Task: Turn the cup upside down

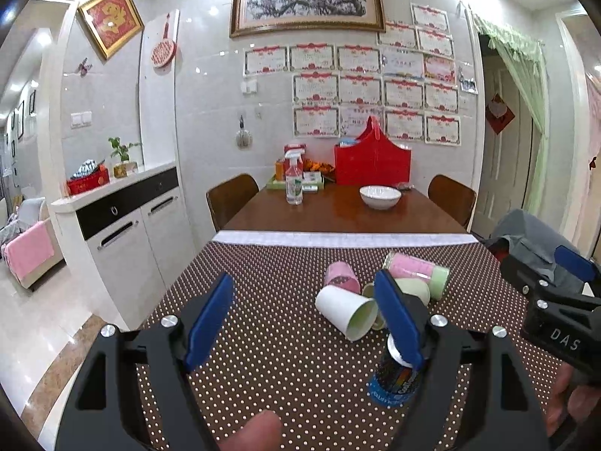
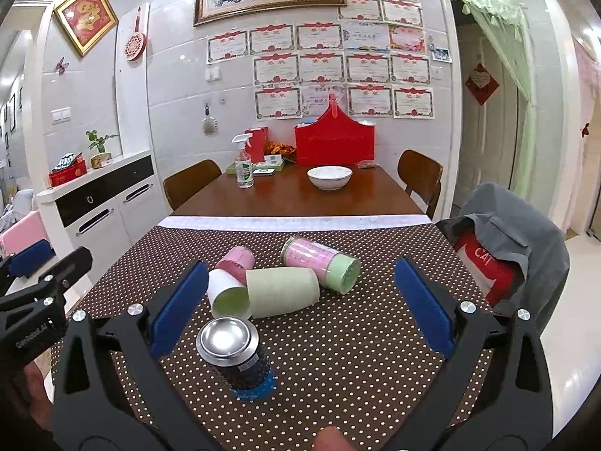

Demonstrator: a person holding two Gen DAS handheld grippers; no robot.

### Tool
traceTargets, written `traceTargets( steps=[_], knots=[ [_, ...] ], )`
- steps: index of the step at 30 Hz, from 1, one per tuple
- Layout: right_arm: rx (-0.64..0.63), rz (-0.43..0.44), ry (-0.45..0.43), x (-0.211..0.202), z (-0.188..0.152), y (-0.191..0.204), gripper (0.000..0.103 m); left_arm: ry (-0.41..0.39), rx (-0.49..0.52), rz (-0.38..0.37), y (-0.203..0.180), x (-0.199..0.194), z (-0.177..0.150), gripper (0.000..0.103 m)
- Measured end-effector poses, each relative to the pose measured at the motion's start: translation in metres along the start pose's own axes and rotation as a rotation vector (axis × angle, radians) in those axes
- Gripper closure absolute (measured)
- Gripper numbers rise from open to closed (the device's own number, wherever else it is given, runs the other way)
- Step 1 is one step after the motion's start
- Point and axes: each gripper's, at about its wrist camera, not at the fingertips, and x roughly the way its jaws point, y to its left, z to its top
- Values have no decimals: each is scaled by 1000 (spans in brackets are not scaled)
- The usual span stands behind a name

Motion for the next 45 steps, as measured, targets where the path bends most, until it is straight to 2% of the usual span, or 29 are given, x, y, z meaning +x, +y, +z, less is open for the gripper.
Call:
traceTargets(
  steps=[5,9,16,17,18,45],
  knots=[
    [4,-7,-8,-4,1,0,6,-51,25,7,-7,-7,1,27],
    [4,-7,-9,-4,2,0,6,-62,29,8,-9,-11,2,23],
    [3,-5,-10,-5,3,0,6,-61,33,10,-9,-12,2,22],
    [4,-3,-9,-5,3,0,6,-58,35,10,-9,-11,3,15],
    [5,-3,-8,-4,3,-1,6,-56,37,13,-9,-12,3,12],
    [3,13,-4,-5,5,2,6,-33,22,34,-4,-8,5,12]
  ],
)
